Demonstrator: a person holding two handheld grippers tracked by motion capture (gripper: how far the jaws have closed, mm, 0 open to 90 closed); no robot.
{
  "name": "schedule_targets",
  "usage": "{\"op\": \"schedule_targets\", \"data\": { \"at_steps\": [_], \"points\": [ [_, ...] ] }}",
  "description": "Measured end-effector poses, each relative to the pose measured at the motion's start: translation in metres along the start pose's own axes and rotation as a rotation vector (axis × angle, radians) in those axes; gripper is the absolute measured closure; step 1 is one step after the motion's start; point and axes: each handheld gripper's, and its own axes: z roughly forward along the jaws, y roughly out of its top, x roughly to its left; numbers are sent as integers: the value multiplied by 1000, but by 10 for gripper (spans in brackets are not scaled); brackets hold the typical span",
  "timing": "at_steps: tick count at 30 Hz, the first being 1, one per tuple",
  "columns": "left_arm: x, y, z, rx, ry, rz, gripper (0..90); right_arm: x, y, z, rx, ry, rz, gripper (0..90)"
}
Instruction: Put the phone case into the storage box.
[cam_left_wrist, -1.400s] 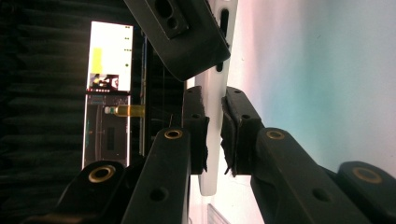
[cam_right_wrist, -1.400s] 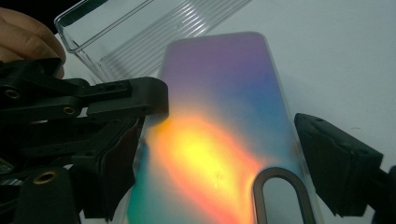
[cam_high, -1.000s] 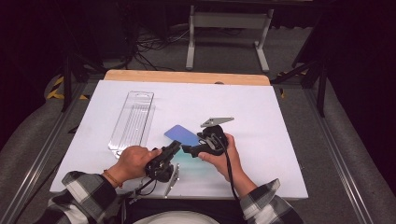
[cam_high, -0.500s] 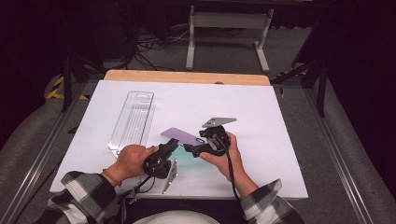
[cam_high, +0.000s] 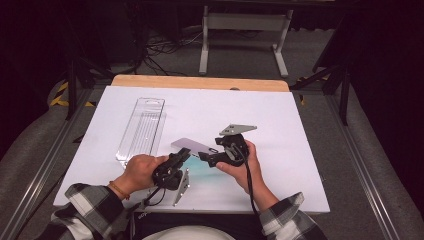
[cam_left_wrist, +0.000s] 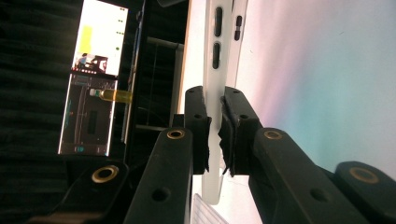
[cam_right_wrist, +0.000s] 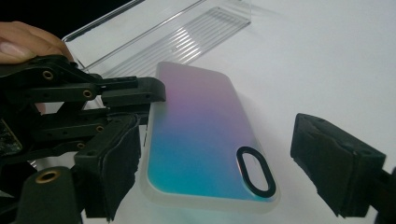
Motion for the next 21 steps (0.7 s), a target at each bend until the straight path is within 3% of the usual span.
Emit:
{"op": "schedule_targets", "data": {
  "at_steps": [9, 18, 21],
  "points": [
    [4, 0, -1, 0, -34, -27, 820, -2, 2, -8, -35, -12, -8, 180],
    [6, 0, -2, -3, -40, -53, 820, -3, 3, -12, -49, -38, -23, 181],
    [8, -1, -2, -4, -40, -56, 820, -1, 3, -16, -68, -51, -68, 181]
  ]
}}
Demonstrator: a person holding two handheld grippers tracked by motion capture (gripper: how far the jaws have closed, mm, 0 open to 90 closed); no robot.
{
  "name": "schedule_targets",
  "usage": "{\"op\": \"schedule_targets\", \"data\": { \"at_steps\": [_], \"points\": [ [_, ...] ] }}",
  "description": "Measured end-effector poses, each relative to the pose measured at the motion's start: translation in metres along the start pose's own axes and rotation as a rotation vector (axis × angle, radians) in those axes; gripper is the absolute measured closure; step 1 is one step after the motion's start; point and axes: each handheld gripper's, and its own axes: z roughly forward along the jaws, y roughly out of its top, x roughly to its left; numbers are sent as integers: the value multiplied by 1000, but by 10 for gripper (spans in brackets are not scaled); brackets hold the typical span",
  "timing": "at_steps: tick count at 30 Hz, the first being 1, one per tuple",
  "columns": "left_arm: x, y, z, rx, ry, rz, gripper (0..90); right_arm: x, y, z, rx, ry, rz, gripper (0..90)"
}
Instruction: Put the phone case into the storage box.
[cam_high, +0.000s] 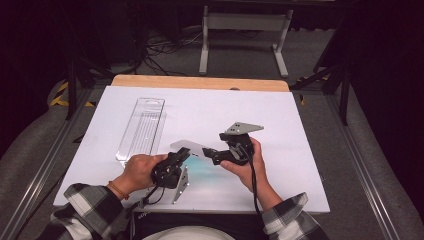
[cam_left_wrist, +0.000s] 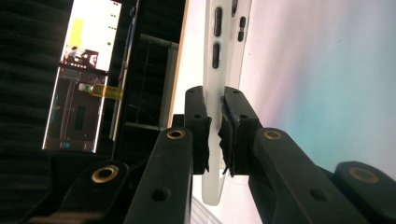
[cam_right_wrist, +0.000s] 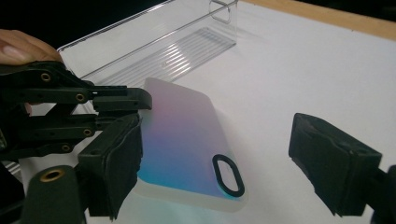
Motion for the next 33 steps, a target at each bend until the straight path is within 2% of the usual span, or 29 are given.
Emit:
{"op": "schedule_targets", "data": {
  "at_steps": [4, 6, 7, 10, 12, 13, 14, 16, 23, 24, 25, 26, 29, 30, 32, 33],
  "points": [
    [3, -1, -1, -4, -9, -25, 820, 4, 1, -7, -36, -13, -66, 182],
    [4, -2, -1, -12, -12, -39, 820, 5, 1, -9, -49, -17, -79, 185],
    [5, -1, -1, -17, -10, -30, 821, 5, 1, -11, -58, -21, -85, 186],
    [6, -3, -2, -11, -13, -56, 821, 5, 0, -15, -65, -20, -102, 185],
    [7, -3, -2, -16, -16, -48, 821, 4, -2, -17, -68, -22, -109, 184],
    [7, -4, -3, -11, -22, -63, 821, 4, -3, -19, -68, -28, -122, 185],
    [9, -4, -3, -14, -23, -57, 821, 4, -4, -21, -69, -39, -142, 184],
    [10, -5, -3, -16, -27, -71, 821, 5, -6, -27, -79, -74, -197, 181],
    [13, -7, -6, -18, -36, -100, 822, 2, -13, -32, -85, -85, -228, 193],
    [14, -7, -5, -31, -39, -99, 822, 1, -14, -33, -90, -84, -229, 194],
    [14, -8, -6, -27, -42, -117, 822, 1, -14, -33, -90, -85, -232, 194],
    [15, -8, -6, -30, -46, -108, 822, 0, -15, -33, -88, -88, -232, 193],
    [16, -9, -6, -34, -46, -121, 822, -2, -18, -33, -75, -95, -233, 189],
    [17, -10, -7, -32, -53, -142, 822, -3, -19, -33, -70, -99, -234, 187],
    [18, -11, -7, -39, -55, -145, 822, -4, -20, -34, -67, -104, -238, 185],
    [20, -11, -7, -44, -62, -161, 822, -4, -21, -34, -69, -104, -237, 184]
  ]
}}
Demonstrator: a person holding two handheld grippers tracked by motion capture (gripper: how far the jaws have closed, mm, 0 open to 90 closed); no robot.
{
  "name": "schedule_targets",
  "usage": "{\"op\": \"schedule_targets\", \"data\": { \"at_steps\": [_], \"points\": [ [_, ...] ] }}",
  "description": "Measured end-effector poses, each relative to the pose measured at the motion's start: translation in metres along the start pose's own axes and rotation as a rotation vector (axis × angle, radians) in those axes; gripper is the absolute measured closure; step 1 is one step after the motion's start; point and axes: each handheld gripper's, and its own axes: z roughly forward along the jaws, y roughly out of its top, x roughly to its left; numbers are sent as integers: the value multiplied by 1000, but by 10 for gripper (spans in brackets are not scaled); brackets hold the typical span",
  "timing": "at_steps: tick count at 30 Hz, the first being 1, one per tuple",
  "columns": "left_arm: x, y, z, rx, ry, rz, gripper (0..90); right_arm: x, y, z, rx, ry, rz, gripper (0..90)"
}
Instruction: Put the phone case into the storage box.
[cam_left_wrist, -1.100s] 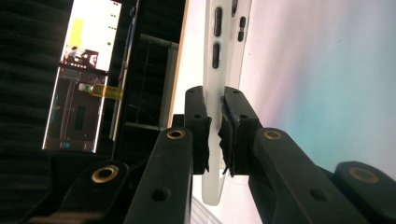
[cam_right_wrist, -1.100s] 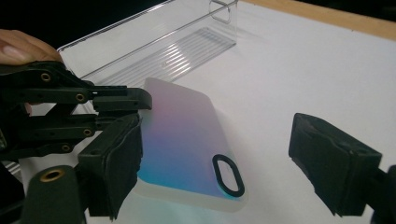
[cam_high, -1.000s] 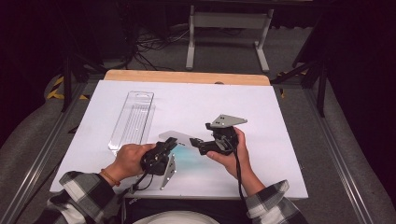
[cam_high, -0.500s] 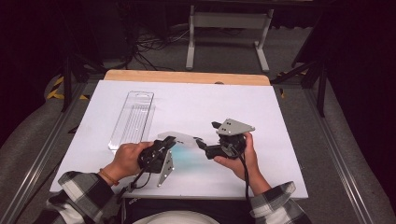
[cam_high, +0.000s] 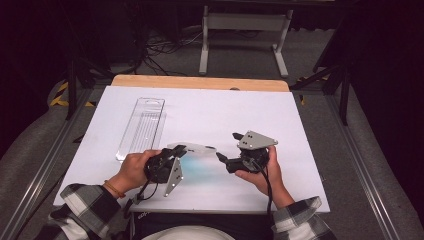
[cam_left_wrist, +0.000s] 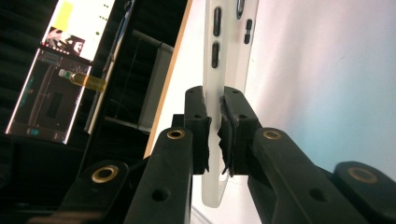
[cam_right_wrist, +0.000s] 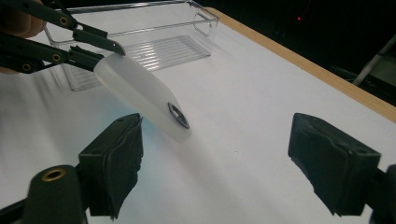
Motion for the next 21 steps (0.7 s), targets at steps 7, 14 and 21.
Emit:
{"op": "schedule_targets", "data": {
  "at_steps": [7, 14, 21],
  "points": [
    [8, -2, -3, -5, -37, -75, 822, -2, -6, -2, 10, 1, 6, 183],
    [14, -4, -4, -36, -60, -160, 822, -4, -11, -5, 11, -4, 14, 182],
    [20, -7, -5, -45, -89, -212, 822, -5, -15, -8, 3, -16, 16, 181]
  ]
}}
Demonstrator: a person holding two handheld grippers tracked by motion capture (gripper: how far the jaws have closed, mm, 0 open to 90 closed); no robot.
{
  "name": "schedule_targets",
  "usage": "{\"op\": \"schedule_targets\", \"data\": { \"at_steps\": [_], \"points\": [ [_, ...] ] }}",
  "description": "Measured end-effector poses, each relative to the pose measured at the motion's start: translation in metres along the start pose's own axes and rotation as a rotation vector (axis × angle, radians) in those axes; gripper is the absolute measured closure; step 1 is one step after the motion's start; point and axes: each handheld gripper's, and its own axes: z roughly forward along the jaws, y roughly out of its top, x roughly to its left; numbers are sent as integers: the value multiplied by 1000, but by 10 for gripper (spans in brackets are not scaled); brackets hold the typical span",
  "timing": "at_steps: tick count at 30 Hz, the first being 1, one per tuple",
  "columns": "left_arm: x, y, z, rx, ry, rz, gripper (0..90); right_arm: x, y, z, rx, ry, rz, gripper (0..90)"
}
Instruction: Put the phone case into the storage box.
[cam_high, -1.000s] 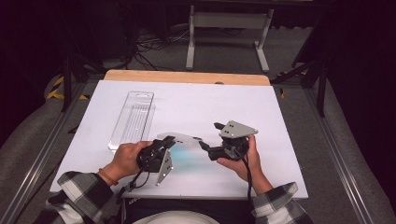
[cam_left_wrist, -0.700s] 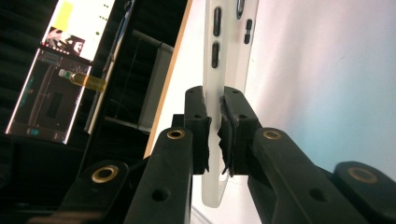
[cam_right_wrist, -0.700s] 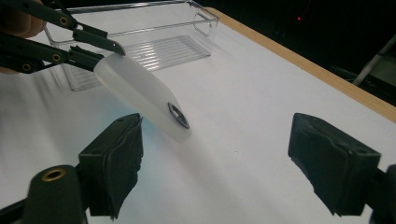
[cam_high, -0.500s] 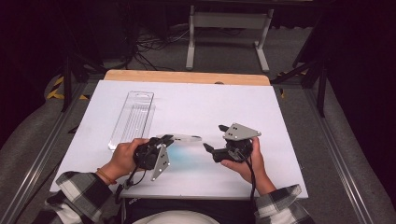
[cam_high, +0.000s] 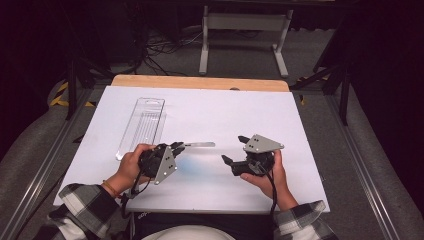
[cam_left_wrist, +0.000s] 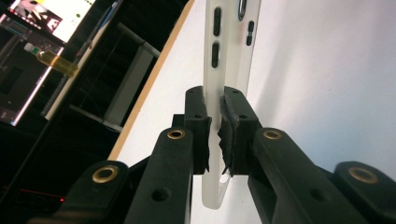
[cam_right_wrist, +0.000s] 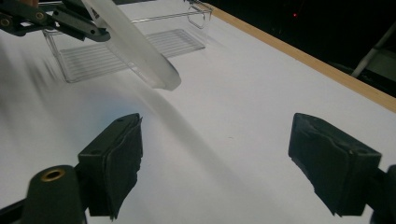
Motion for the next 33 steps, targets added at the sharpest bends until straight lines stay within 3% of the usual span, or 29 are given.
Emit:
{"op": "schedule_targets", "data": {
  "at_steps": [12, 16, 23, 33],
  "points": [
    [5, -3, 0, -14, -32, -64, 823, 0, -5, 0, -9, -11, -6, 175],
    [7, -4, -1, -20, -52, -112, 823, 1, -6, 2, -3, -8, -11, 175],
    [11, -5, -1, -43, -68, -137, 823, 3, -6, 4, 7, -6, -20, 175],
    [20, -8, -4, -85, -103, -231, 823, 3, -7, 6, 17, -6, -26, 175]
  ]
}}
